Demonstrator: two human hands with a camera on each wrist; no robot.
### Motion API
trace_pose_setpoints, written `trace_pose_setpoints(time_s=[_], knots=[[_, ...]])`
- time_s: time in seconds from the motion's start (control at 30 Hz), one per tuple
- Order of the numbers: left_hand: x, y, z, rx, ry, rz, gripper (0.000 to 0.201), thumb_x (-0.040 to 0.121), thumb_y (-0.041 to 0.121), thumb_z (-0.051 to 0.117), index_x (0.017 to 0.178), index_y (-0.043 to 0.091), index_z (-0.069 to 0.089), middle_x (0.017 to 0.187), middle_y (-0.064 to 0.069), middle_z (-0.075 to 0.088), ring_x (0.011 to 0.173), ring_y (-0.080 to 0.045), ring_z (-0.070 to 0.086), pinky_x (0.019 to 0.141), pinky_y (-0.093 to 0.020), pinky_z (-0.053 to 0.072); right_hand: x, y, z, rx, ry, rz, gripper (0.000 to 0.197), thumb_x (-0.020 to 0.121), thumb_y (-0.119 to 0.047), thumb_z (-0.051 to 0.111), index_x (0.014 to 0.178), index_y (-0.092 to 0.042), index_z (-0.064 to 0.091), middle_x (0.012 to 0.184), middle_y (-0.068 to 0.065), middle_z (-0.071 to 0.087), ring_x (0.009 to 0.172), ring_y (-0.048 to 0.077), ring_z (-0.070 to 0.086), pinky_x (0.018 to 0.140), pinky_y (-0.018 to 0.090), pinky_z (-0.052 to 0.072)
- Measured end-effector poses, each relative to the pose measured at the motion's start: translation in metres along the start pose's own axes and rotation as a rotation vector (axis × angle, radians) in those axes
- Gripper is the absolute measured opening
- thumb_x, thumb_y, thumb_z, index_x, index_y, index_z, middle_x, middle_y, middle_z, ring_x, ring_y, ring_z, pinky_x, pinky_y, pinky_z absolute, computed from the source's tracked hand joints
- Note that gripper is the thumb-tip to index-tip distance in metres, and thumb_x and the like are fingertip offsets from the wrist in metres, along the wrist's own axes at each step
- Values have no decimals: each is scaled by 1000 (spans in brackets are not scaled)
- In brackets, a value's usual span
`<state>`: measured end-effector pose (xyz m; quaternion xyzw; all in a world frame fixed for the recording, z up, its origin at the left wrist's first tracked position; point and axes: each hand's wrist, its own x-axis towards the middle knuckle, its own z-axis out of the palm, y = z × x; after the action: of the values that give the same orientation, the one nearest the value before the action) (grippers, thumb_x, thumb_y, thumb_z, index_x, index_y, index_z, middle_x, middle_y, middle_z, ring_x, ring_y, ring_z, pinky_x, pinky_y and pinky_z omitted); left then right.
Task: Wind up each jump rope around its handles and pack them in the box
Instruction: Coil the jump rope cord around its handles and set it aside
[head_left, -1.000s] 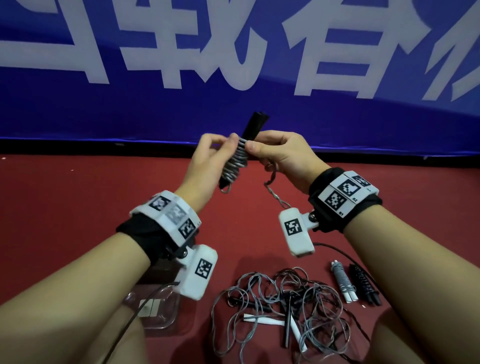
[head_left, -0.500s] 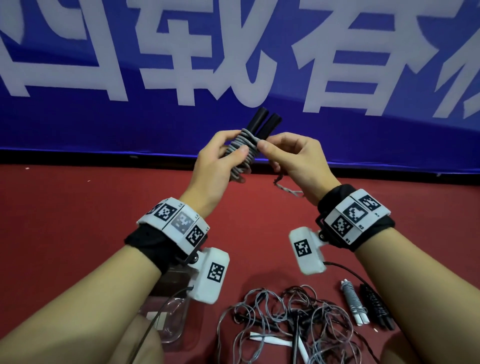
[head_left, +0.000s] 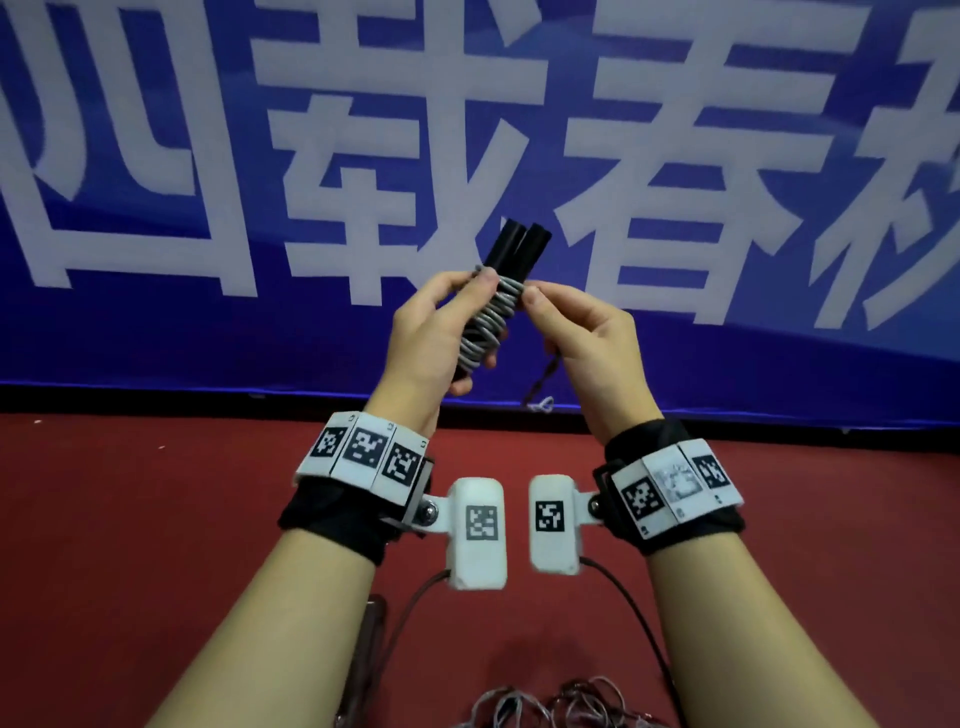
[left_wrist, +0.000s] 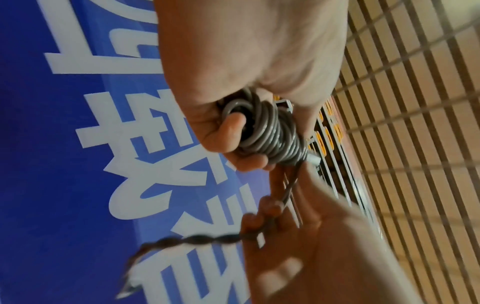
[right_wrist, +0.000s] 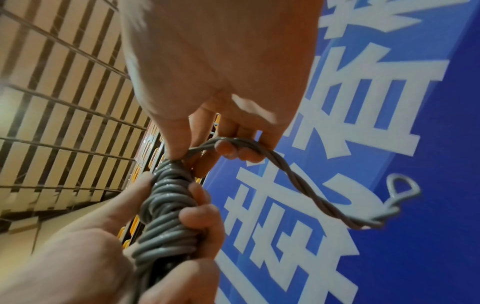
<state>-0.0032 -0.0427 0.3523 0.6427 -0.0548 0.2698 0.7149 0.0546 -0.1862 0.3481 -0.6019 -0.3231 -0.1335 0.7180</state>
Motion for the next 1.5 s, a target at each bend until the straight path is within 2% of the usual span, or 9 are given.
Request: trace_pose_setpoints(time_s=[0.23,0.4,0.5,0.6,0.7,0.97,1.17,1.3,1.5], knots=[[-19,-23,3,-266,-210,-352,36,97,47,52,95,17,71,70,-6,60,49,-18,51,37,-20,24,-25,30,-11,181,-111,191,46,91,-26,71,135,-15,62,126,0,71,93,12,63,74,30,46],[-29,-33,-1,-284,-321,-481,33,91,49,54,93,19,67,66,-11,58,46,-23,51,43,-23,30,-37,30,-21,219,-230,280,57,83,-31,75,134,-11,61,110,-1,75,77,2,66,60,19,44],[-29,-37,3,-23,-164,-225,37,94,46,59,108,11,61,80,-15,68,58,-29,61,46,-28,43,-42,30,-18,193,-59,278,57,72,-32,83,123,-14,67,99,0,78,71,5,66,66,28,43],[-35,-45,8,302,-25,190,27,91,41,70,106,20,62,96,4,73,87,-15,71,71,-32,56,-44,23,-13,190,110,252,43,76,-23,85,115,-12,71,82,-3,77,61,3,61,57,18,44],[-40,-48,7,308,-58,267,28,88,25,80,111,28,64,98,4,75,90,-16,73,81,-35,60,-44,10,-11,93,189,205,23,79,-24,86,98,-17,75,71,-4,74,55,6,57,58,22,46],[-39,-27,-9,118,-122,83,19,104,22,56,120,14,63,105,-15,74,83,-24,73,68,-35,59,-47,-2,-21,3,-78,34,30,94,-6,68,123,-13,69,87,-13,76,75,-4,66,69,12,48],[-42,-29,-10,-91,-76,-34,32,105,22,44,112,-3,63,92,-20,69,60,-24,62,47,-30,44,-49,3,-15,20,-127,63,20,90,-3,72,109,-11,75,95,0,80,93,7,74,81,18,53],[-45,-27,-7,-191,-89,-154,37,100,42,51,93,12,73,78,-11,66,53,-22,56,42,-27,38,-49,4,-15,1,-169,59,16,86,-5,76,102,-6,77,92,7,79,91,16,75,83,23,54],[-48,-19,-14,-396,-439,-482,41,90,48,51,81,12,70,70,-8,61,43,-19,52,39,-20,33,-51,10,-21,62,-375,179,42,90,-31,74,129,-19,66,123,-1,72,86,19,60,69,30,46]])
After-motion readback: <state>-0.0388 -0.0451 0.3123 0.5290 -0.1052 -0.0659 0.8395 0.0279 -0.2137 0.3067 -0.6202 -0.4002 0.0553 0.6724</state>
